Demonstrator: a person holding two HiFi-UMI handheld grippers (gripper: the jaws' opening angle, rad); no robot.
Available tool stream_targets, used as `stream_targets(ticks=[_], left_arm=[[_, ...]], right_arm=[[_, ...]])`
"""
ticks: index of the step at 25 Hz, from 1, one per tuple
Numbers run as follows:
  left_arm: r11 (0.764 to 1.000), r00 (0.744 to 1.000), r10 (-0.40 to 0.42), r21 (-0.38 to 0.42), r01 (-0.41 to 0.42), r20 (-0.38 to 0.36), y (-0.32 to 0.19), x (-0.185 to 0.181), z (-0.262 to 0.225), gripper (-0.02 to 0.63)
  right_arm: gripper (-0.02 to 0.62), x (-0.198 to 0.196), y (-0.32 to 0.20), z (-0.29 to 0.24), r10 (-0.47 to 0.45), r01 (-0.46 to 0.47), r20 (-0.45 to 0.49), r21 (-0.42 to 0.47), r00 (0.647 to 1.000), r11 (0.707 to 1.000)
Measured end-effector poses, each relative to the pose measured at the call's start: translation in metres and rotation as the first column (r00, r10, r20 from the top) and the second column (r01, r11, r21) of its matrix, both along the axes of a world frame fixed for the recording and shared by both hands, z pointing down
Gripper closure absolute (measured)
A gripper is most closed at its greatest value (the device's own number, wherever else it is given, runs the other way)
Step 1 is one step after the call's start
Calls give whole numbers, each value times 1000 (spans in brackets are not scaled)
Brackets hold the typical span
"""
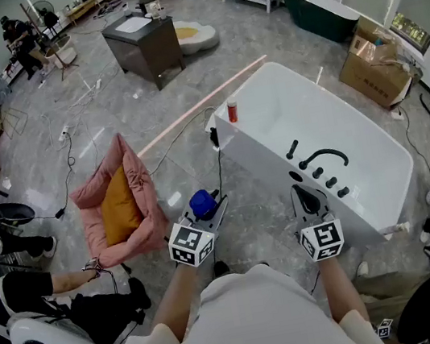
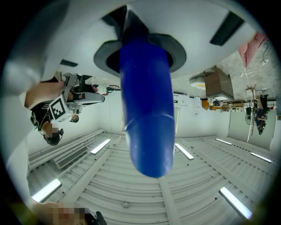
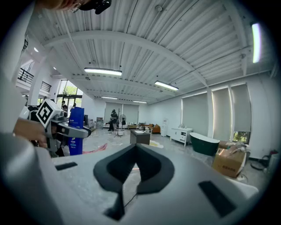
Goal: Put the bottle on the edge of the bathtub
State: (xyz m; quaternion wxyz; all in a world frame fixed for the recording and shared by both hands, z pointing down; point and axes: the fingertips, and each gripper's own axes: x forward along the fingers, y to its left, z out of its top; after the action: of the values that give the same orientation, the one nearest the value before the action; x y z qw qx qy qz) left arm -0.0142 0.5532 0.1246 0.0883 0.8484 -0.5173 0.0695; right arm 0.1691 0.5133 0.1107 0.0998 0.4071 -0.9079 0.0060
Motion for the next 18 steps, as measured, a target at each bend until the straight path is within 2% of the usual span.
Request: stream_targets(ticks=[12, 18], left_arm=[[1000, 1000, 16, 5, -16, -4, -7, -13, 2, 515], [999, 999, 36, 0, -36, -4, -5, -37, 13, 515]], right_arm=[[593, -18, -4, 1, -2, 2, -4, -3, 1000, 1000], [592, -44, -1, 11, 18, -18, -45, 8, 999, 1000]])
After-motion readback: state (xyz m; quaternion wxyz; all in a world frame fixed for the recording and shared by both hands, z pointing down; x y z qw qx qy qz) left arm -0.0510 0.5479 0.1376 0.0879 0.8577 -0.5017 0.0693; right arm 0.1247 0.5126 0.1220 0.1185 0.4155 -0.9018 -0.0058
